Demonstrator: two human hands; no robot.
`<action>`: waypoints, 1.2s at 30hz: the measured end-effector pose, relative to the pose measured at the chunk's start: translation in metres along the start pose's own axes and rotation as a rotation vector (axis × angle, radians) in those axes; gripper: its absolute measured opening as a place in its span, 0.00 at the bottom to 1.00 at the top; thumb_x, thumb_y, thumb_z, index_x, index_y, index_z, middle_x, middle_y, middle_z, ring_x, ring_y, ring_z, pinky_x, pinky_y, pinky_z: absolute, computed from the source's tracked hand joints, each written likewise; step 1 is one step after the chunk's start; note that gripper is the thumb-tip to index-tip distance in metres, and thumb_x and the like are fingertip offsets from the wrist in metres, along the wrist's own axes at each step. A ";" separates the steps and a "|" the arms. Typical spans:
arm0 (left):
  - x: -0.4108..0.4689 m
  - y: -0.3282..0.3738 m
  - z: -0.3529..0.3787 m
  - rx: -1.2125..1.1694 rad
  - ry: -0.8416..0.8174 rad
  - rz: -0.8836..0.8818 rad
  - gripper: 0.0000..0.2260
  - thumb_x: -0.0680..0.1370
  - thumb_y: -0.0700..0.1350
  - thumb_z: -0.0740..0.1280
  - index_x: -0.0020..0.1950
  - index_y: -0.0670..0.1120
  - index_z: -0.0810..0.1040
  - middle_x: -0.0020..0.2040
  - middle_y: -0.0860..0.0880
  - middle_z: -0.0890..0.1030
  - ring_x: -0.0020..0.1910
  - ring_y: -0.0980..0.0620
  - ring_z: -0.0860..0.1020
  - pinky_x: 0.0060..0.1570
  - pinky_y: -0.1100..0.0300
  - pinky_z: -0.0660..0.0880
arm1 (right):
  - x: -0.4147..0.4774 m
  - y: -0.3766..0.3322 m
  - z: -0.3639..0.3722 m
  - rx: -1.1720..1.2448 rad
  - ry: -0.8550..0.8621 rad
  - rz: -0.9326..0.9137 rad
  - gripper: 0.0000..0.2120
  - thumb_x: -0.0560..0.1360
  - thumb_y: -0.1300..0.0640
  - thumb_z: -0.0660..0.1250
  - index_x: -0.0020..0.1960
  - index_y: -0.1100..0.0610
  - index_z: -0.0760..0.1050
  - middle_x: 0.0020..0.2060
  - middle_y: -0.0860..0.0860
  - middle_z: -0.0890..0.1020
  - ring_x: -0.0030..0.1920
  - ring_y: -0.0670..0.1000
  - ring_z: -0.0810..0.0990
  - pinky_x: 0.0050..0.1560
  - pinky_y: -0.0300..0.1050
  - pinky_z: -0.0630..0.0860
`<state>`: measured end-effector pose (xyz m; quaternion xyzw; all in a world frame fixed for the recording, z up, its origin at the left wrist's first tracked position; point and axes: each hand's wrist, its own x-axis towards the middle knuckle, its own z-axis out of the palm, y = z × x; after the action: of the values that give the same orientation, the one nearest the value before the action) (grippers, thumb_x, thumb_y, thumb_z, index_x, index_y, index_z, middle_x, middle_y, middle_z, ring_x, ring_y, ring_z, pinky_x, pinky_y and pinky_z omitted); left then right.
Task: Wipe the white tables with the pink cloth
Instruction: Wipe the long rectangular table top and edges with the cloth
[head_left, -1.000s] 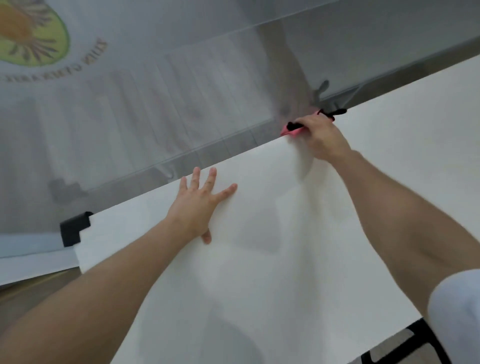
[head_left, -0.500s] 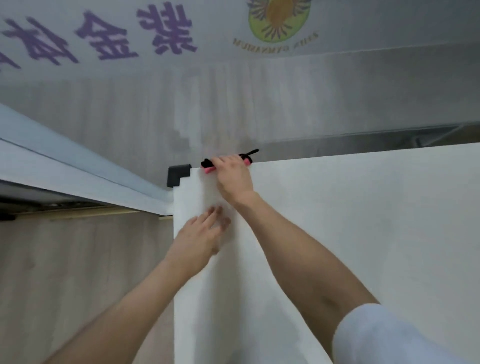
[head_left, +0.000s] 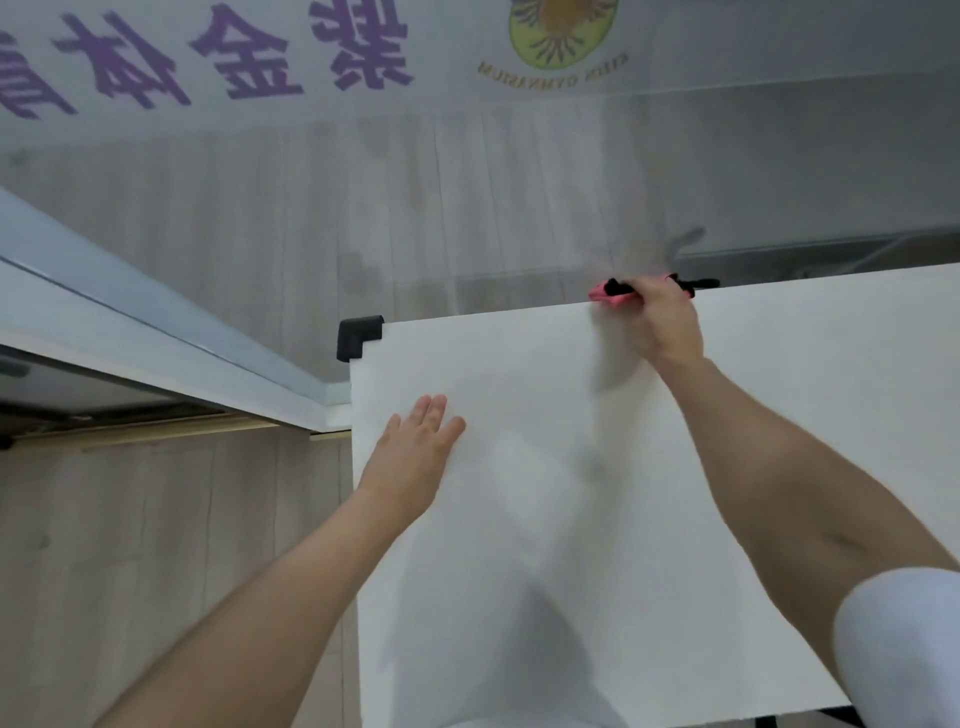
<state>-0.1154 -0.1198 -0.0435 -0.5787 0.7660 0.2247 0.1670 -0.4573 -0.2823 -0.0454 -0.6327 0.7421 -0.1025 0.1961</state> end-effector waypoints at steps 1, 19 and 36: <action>0.000 0.000 -0.002 0.004 -0.007 0.000 0.38 0.80 0.36 0.73 0.85 0.52 0.57 0.90 0.44 0.46 0.89 0.44 0.46 0.85 0.42 0.57 | -0.001 -0.008 0.005 0.034 0.030 0.044 0.17 0.81 0.62 0.67 0.65 0.50 0.86 0.58 0.53 0.87 0.63 0.59 0.79 0.64 0.55 0.75; -0.166 -0.011 -0.006 0.131 0.095 0.013 0.20 0.85 0.53 0.66 0.77 0.52 0.74 0.68 0.50 0.80 0.68 0.46 0.79 0.62 0.48 0.78 | -0.290 -0.084 0.038 -0.115 -0.115 -0.245 0.23 0.81 0.65 0.60 0.66 0.43 0.82 0.59 0.45 0.85 0.63 0.53 0.80 0.71 0.49 0.66; -0.347 0.186 0.025 0.378 0.318 0.456 0.14 0.86 0.53 0.64 0.70 0.53 0.77 0.65 0.55 0.79 0.63 0.51 0.79 0.59 0.53 0.78 | -0.677 0.055 -0.126 -0.257 0.201 -0.014 0.29 0.76 0.72 0.62 0.75 0.53 0.76 0.63 0.50 0.83 0.63 0.56 0.80 0.64 0.52 0.76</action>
<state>-0.1988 0.2181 0.1426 -0.3790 0.9203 0.0172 0.0954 -0.4770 0.3779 0.1557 -0.6443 0.7606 -0.0708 0.0376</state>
